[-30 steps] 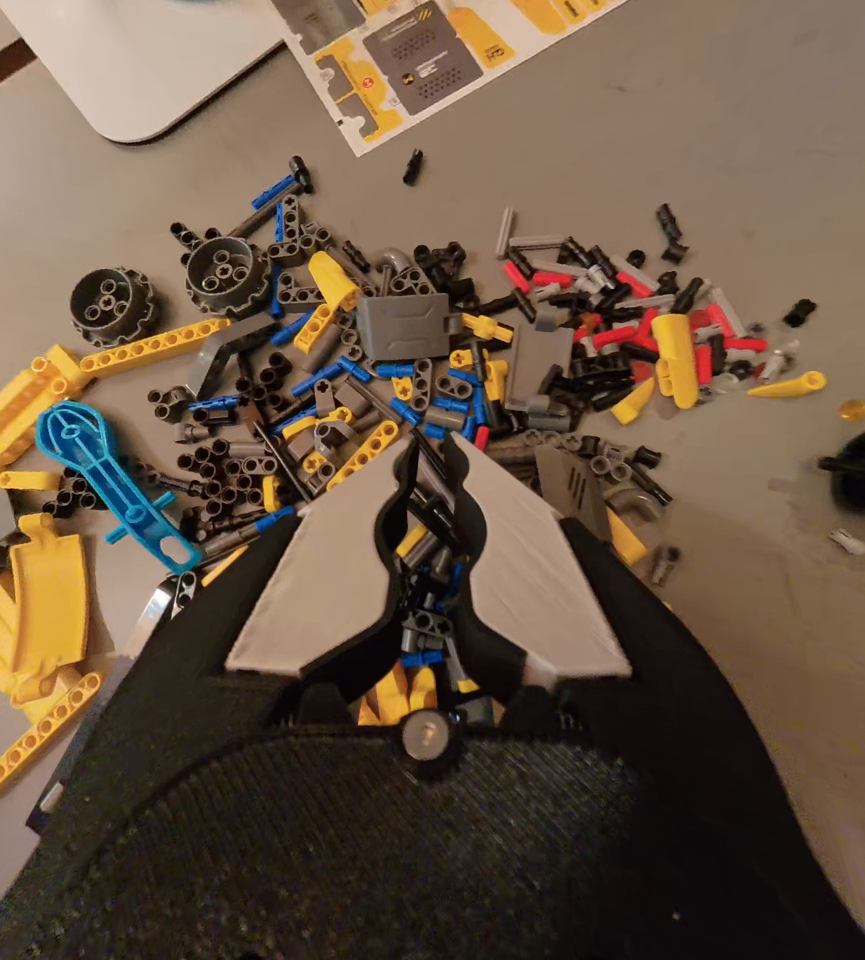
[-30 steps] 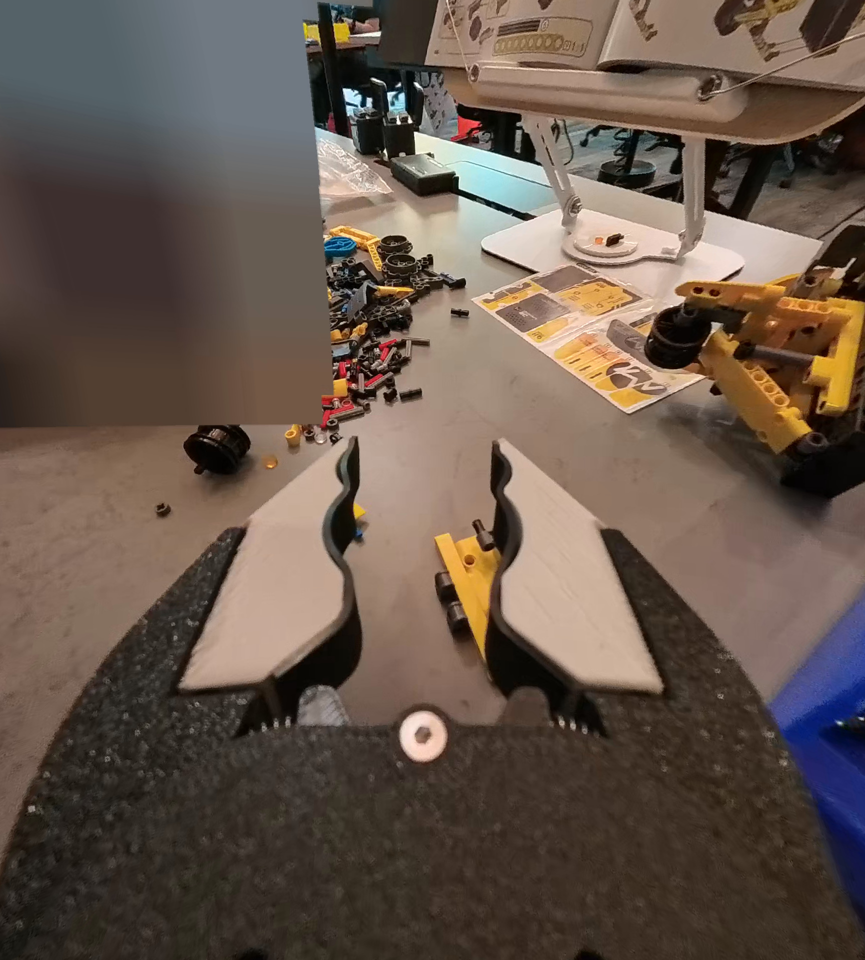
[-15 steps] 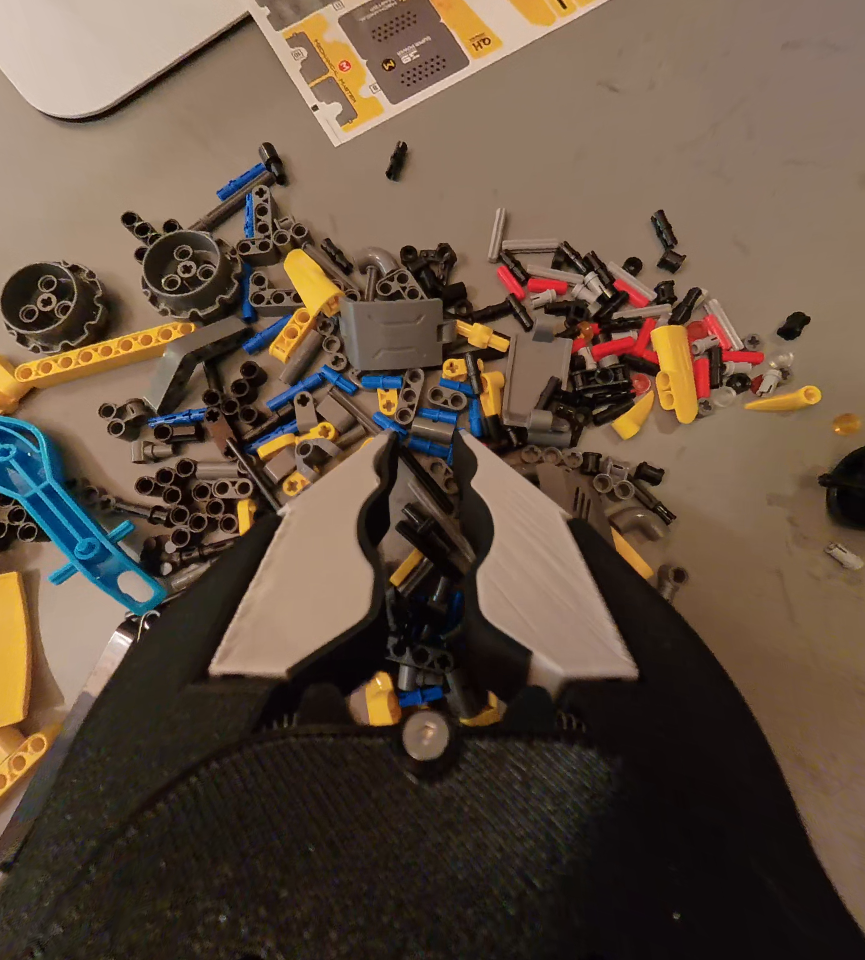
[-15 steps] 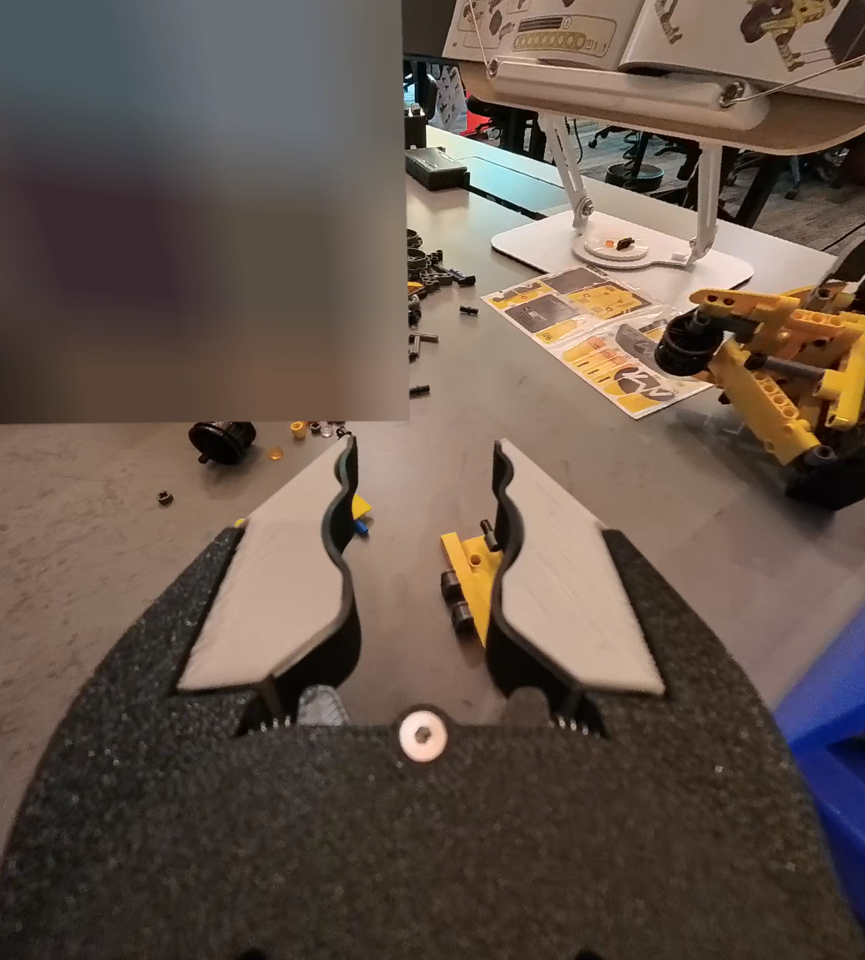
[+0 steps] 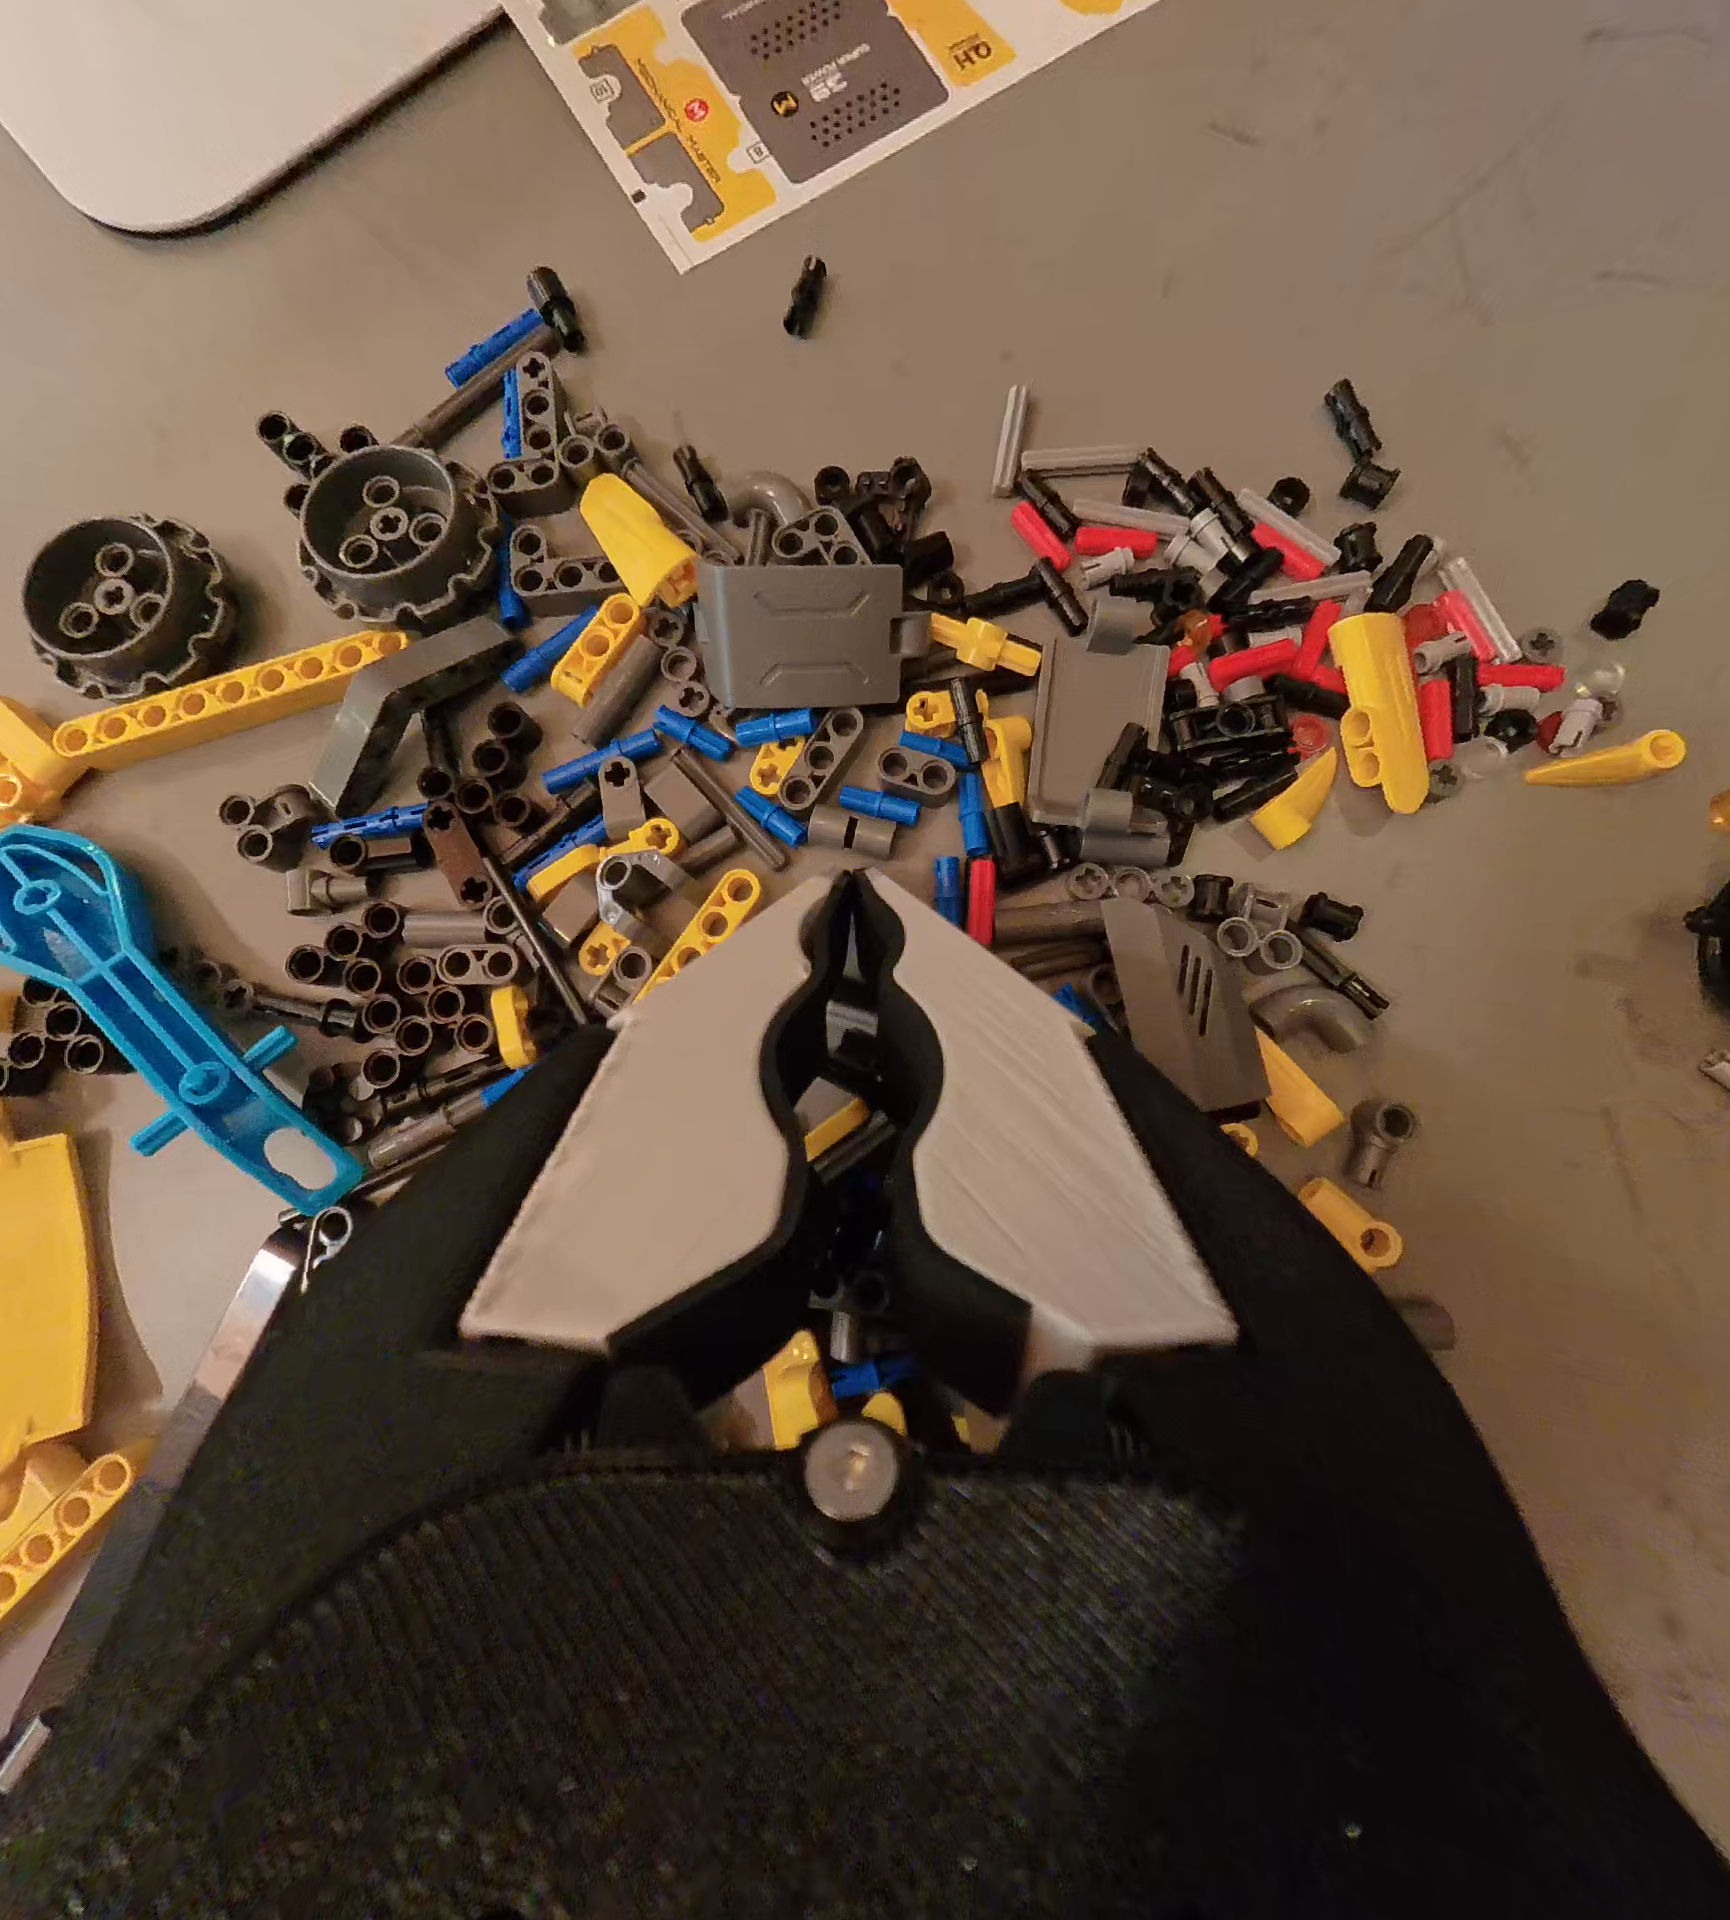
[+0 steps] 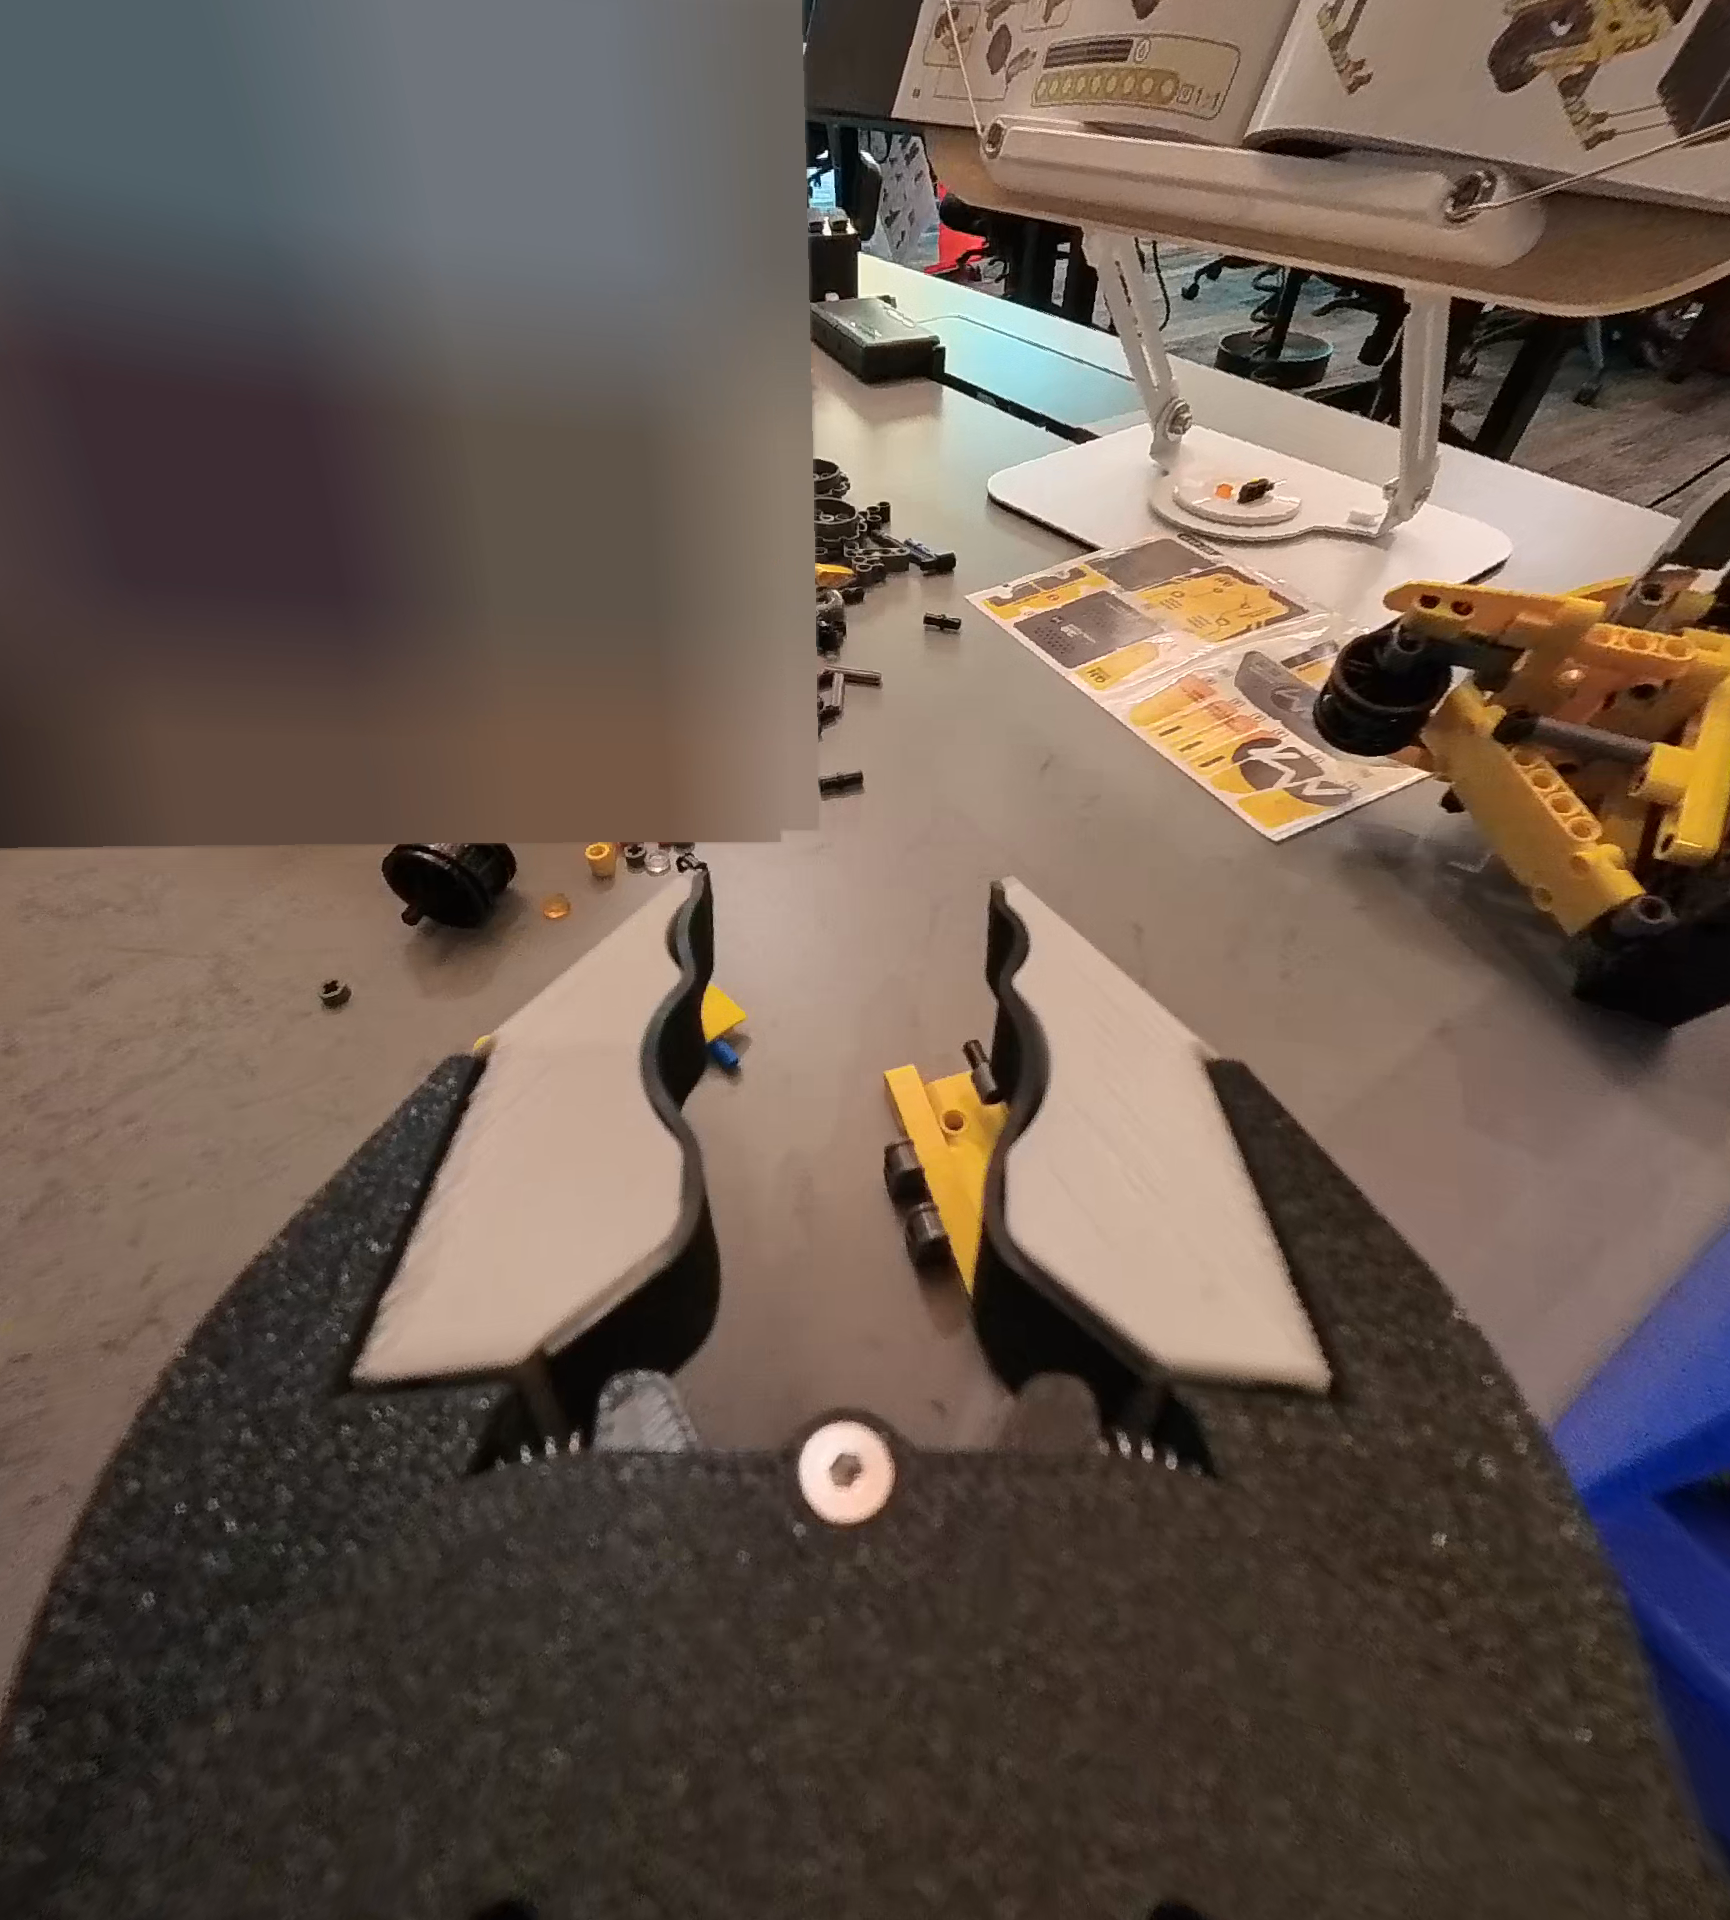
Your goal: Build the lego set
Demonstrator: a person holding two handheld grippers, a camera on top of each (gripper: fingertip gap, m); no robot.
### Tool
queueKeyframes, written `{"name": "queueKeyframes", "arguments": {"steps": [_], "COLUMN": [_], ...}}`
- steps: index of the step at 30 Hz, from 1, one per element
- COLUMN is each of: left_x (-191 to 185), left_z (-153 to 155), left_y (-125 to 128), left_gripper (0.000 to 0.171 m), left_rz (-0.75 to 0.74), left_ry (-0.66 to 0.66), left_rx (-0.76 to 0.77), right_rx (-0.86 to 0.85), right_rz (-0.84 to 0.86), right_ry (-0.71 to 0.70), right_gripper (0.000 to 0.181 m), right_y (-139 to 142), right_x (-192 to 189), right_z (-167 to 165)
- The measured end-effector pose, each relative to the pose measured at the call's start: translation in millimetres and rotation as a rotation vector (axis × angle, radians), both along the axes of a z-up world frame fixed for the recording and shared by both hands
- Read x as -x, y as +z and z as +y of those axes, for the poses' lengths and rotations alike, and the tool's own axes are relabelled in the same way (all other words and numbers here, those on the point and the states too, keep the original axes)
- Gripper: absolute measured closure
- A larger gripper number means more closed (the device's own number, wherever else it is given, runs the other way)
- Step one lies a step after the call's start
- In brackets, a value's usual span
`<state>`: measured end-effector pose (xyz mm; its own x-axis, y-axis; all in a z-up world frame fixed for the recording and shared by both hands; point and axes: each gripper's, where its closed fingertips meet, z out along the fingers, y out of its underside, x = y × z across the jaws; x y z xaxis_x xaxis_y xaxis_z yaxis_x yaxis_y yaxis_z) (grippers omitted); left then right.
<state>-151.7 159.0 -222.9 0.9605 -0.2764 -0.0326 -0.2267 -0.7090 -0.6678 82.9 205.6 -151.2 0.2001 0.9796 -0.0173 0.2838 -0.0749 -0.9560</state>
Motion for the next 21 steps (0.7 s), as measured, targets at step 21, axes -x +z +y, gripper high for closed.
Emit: {"name": "queueKeyframes", "arguments": {"steps": [21], "left_x": [3.0], "left_z": [-10.2], "left_y": [-2.4], "left_gripper": [0.165], "left_rz": [0.023], "left_ry": [0.059], "left_rx": [0.065], "right_rx": [0.003], "right_rz": [-0.004], "right_ry": [0.001], "right_gripper": [0.128], "right_y": [-0.8], "right_x": [0.2], "right_z": [0.1]}}
